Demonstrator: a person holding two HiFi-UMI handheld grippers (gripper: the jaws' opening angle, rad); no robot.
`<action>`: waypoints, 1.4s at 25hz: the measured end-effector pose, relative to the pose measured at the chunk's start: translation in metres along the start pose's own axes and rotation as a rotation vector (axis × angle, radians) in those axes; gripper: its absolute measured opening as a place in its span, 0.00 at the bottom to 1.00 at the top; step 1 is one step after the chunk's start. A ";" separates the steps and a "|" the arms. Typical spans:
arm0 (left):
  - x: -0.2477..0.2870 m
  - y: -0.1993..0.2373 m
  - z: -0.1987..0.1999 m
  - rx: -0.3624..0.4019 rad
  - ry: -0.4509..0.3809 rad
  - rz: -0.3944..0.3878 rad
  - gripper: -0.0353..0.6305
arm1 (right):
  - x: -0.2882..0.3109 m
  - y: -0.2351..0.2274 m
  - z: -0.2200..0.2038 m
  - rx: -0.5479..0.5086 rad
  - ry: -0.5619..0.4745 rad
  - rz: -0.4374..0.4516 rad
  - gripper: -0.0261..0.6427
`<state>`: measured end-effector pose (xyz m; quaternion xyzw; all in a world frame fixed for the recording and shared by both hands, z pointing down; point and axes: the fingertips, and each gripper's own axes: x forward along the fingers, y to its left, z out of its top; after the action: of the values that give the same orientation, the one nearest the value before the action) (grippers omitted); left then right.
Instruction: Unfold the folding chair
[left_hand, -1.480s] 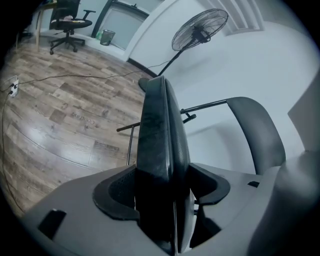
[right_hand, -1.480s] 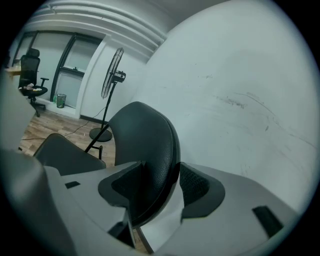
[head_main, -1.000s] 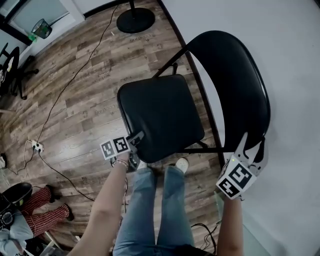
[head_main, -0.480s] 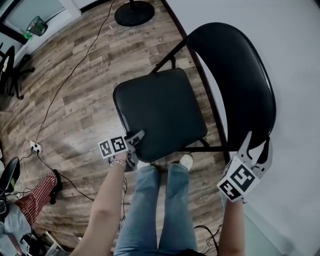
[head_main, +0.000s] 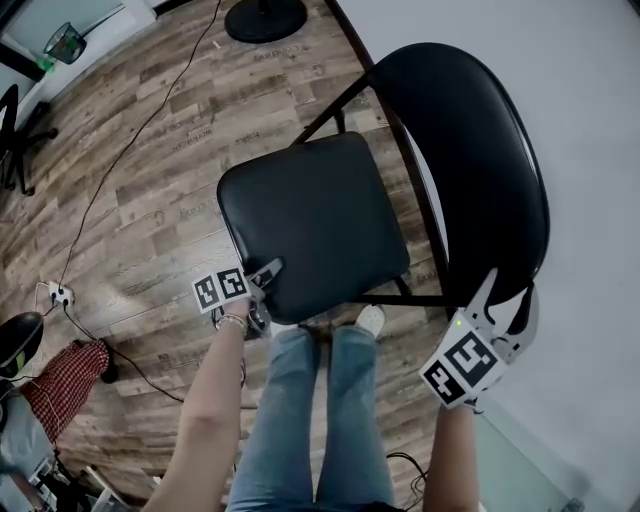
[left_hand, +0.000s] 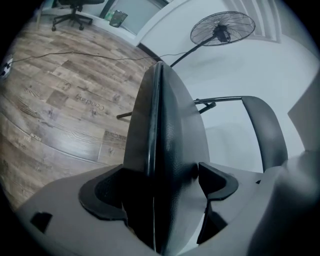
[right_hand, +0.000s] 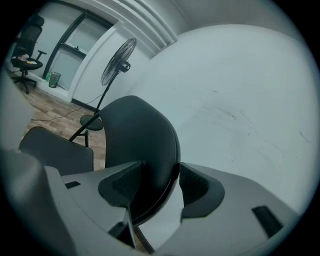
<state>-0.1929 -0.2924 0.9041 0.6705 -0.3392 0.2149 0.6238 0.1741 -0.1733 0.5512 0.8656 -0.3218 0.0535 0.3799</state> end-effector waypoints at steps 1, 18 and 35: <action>0.001 0.003 0.000 -0.002 0.002 0.005 0.71 | -0.001 0.001 0.000 -0.012 0.004 -0.009 0.36; 0.014 0.033 0.003 -0.025 0.026 0.022 0.74 | 0.020 0.015 -0.017 -0.096 0.087 -0.128 0.32; 0.015 0.052 0.007 0.002 0.022 0.089 0.75 | -0.001 0.031 -0.014 -0.084 0.064 -0.179 0.32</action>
<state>-0.2214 -0.3013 0.9500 0.6532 -0.3613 0.2502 0.6166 0.1569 -0.1783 0.5799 0.8720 -0.2328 0.0336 0.4293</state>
